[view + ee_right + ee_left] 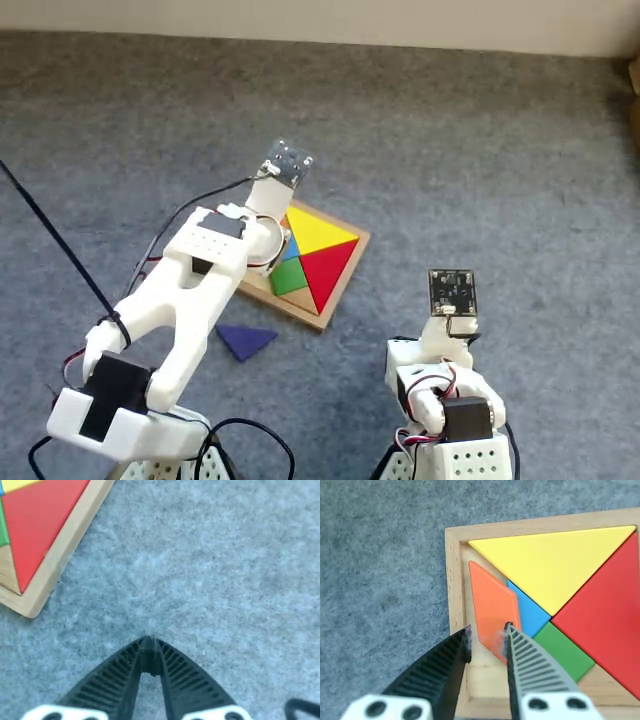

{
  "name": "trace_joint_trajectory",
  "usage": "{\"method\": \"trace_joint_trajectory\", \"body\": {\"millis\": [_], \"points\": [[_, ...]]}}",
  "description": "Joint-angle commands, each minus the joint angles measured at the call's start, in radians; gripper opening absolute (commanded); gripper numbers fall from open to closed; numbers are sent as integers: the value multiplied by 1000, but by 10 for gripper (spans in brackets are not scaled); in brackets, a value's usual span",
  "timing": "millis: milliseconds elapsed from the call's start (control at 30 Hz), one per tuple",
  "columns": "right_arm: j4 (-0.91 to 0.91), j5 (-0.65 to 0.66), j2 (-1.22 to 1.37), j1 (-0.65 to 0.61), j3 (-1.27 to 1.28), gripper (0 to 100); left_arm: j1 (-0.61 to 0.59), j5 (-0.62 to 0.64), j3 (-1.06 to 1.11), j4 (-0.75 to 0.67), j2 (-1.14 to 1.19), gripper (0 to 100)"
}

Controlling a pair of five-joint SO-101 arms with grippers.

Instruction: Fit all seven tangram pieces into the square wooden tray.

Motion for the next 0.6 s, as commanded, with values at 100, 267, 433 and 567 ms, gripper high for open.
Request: {"method": "trace_joint_trajectory", "body": {"millis": [100, 267, 433, 567], "points": [[5, 9, -18, 7, 104, 7, 2, -69, -33, -17, -1, 130], [5, 9, -18, 7, 104, 7, -13, -74, -136, -11, 130, 130], [5, 9, -18, 7, 104, 7, -54, -71, -214, -11, 191, 130], [5, 9, -18, 7, 104, 7, -59, -69, -220, -11, 189, 130]]}}
